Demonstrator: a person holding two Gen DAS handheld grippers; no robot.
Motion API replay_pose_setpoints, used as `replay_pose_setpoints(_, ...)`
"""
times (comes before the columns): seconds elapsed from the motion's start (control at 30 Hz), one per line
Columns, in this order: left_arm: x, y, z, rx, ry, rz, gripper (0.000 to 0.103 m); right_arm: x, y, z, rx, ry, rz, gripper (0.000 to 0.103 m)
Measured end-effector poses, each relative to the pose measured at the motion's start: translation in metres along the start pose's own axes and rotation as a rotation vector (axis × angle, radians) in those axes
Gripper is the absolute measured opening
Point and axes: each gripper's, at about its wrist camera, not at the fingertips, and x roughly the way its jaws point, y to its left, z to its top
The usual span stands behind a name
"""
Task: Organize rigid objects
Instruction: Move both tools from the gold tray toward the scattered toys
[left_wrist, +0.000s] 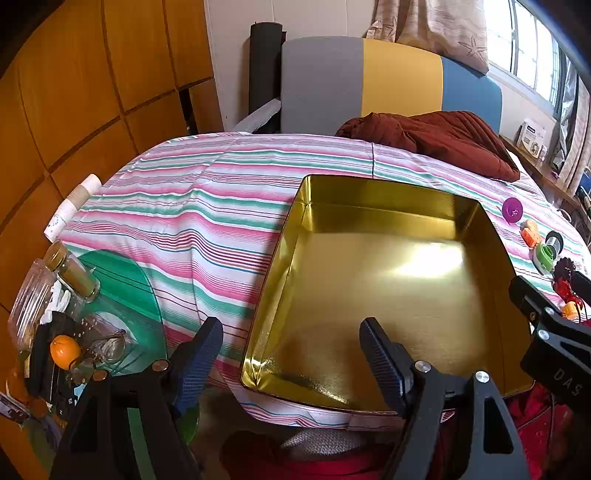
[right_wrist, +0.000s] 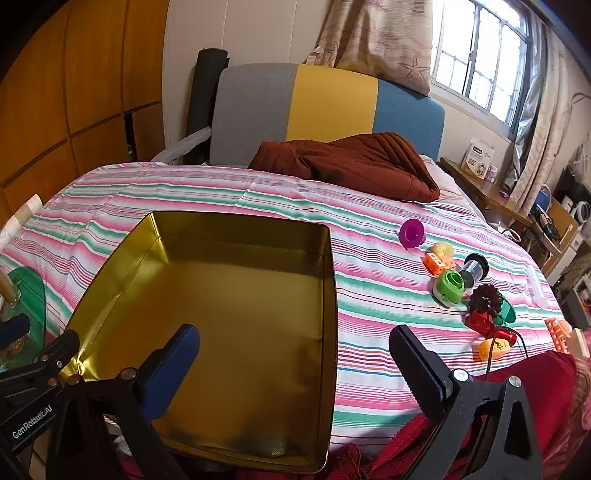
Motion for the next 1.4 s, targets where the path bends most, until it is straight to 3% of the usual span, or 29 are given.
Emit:
replay_pose_setpoints(0.63, 0.003, 0.003, -0.003, -0.013, 0.004, -0.021, 0.078, -0.007, -0.006, 0.010, -0.033, -0.040, 0.031, 0.103)
replay_pose_setpoints(0.83, 0.001, 0.002, -0.004, -0.012, -0.003, -0.027, 0.078, -0.013, -0.025, 0.025, -0.002, -0.073, 0.018, 0.103)
replay_pose_setpoints(1.0, -0.001, -0.001, -0.004, -0.002, -0.015, -0.023, 0.078, 0.002, -0.053, 0.032, 0.103, -0.027, 0.010, 0.103)
replay_pose_setpoints(1.2, -0.003, -0.012, -0.007, 0.023, -0.013, -0.035, 0.078, 0.000, -0.076, 0.034, 0.097, -0.043, -0.013, 0.103)
replay_pose_setpoints(1.33, -0.010, -0.030, -0.008, 0.088, -0.031, -0.101, 0.078, -0.016, -0.116, 0.039, 0.139, -0.079, -0.098, 0.103)
replay_pose_setpoints(1.4, -0.014, -0.042, -0.005, 0.102, -0.039, -0.178, 0.078, -0.032, -0.141, 0.040, 0.178, -0.114, -0.139, 0.103)
